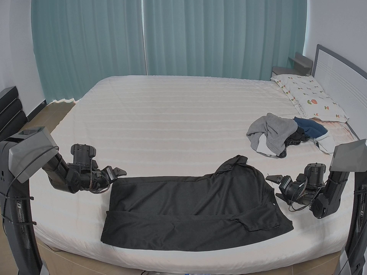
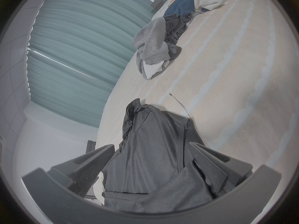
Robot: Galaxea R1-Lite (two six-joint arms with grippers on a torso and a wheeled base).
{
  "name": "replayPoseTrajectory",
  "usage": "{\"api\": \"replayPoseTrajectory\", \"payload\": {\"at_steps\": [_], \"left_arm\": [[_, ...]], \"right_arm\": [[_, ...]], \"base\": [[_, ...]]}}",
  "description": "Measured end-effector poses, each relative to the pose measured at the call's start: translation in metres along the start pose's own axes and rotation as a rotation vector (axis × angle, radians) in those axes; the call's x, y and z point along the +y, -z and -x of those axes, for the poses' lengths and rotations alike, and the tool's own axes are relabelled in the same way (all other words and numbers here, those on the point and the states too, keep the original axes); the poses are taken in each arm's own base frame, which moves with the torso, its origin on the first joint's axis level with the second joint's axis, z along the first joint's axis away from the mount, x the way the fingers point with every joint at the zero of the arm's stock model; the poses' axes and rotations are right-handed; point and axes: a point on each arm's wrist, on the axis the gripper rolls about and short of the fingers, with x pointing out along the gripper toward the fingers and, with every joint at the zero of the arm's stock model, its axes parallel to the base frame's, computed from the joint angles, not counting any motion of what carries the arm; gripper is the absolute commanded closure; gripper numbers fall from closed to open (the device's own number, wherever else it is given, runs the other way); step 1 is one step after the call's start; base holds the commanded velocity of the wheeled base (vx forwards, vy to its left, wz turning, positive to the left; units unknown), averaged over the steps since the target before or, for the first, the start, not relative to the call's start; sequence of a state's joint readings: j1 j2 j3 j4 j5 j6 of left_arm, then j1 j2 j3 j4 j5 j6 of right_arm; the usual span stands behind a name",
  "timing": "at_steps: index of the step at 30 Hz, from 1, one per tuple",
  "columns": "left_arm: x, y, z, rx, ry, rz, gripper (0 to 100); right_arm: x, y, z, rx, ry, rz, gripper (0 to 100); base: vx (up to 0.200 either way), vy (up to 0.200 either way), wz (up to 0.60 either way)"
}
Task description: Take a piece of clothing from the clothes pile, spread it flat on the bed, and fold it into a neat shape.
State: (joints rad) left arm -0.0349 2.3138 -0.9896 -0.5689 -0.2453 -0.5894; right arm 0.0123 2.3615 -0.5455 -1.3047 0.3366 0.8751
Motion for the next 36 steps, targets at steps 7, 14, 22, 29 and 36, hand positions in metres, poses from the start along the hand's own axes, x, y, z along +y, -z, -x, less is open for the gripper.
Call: {"api": "replayPoseTrajectory", "payload": {"at_steps": [7, 14, 22, 29, 36], "left_arm": [[0.005, -0.007, -0.027, -0.019, 0.044, -0.058, 0], [0.011, -0.009, -0.042, 0.001, 0.095, -0.066, 0], [0.016, -0.005, -0.045, 0.013, 0.08, -0.063, 0], [0.021, -0.002, -0.044, 0.021, 0.068, -0.116, 0], [0.021, 0.0, -0.043, -0.007, 0.062, -0.136, 0]], "right_arm": [[-0.002, 0.005, 0.0, -0.001, -0.019, 0.012, 0], [-0.005, 0.009, 0.0, 0.011, -0.011, 0.01, 0], [-0.006, 0.01, 0.0, 0.014, -0.009, 0.009, 0], [-0.006, 0.01, 0.0, 0.015, -0.009, 0.009, 0], [-0.006, 0.011, 0.0, 0.016, -0.009, 0.009, 0]], "base": [[0.0, 0.0, 0.0], [0.0, 0.0, 0.0], [0.0, 0.0, 0.0], [0.0, 0.0, 0.0], [0.0, 0.0, 0.0]]}}
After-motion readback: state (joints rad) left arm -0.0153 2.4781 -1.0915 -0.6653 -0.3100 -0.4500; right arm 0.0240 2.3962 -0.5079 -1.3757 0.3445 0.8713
